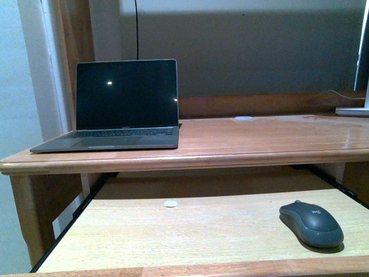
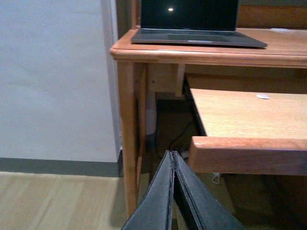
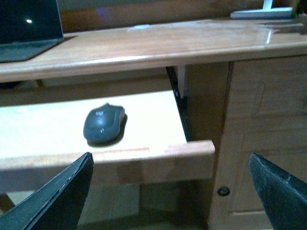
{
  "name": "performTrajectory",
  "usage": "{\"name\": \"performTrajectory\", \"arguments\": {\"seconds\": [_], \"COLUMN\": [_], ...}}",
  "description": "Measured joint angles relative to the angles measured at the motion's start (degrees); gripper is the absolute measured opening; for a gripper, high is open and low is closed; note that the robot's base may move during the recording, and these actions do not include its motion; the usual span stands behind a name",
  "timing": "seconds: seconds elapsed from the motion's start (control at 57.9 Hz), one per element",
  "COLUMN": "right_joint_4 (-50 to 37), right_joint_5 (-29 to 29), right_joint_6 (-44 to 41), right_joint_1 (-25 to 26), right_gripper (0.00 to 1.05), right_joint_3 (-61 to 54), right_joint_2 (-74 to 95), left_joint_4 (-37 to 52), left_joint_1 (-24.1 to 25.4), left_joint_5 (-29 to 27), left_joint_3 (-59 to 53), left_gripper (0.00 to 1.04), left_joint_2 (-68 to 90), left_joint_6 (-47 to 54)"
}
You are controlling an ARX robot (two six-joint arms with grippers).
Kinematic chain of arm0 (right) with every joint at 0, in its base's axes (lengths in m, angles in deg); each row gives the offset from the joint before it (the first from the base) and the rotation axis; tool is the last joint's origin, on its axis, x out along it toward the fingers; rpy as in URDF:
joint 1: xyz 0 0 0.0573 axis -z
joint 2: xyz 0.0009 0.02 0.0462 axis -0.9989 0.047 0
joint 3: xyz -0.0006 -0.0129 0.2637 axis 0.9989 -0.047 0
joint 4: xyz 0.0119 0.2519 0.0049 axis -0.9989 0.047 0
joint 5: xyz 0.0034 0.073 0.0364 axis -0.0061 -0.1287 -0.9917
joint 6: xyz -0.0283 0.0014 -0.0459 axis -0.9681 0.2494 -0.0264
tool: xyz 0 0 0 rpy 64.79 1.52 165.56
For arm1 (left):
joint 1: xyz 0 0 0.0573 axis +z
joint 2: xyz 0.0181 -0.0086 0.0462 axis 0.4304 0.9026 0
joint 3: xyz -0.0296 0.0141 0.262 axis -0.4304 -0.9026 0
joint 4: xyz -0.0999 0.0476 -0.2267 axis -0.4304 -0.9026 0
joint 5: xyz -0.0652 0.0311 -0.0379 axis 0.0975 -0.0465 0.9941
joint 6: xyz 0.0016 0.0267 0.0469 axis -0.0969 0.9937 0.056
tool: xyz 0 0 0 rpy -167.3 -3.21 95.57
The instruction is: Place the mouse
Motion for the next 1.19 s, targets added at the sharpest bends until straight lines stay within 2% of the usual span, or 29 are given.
{"name": "performTrajectory", "arguments": {"seconds": [0.086,0.19,0.466,0.674,0.829,1.054,1.192], "right_joint_4": [-7.89,-12.79,-8.9,-7.8,-8.85,-7.17,-5.73], "right_joint_5": [1.88,2.93,5.16,9.88,14.91,17.97,19.41], "right_joint_6": [0.37,0.44,-2.45,-6.32,-9.05,-8.79,-8.52], "right_joint_1": [-1.6,-3.85,-10.84,-17.66,-22.86,-25.35,-25.24], "right_gripper": [0.97,0.97,0.97,0.97,0.97,0.97,0.97], "right_joint_3": [4.22,9.73,18.84,22.64,25.55,31.45,35.17], "right_joint_2": [10.53,21.27,34.97,40.19,46.62,56.59,61.37], "left_joint_4": [-0.02,-0.02,-0.02,-0.02,-0.04,-0.02,-0.04], "left_joint_1": [1.18,1.31,1.38,1.4,1.4,1.4,1.4], "left_joint_5": [0.59,0.87,0.87,0.87,0.9,0.87,0.87], "left_joint_3": [0.0,0.0,0.0,0.0,0.0,0.0,0.0], "left_gripper": [0.03,0.03,0.03,0.34,0.62,0.97,0.97], "left_joint_2": [-0.13,-0.13,-0.13,-0.13,-0.13,-0.13,-0.13], "left_joint_6": [0.0,0.0,0.0,0.02,0.02,0.02,0.07]}}
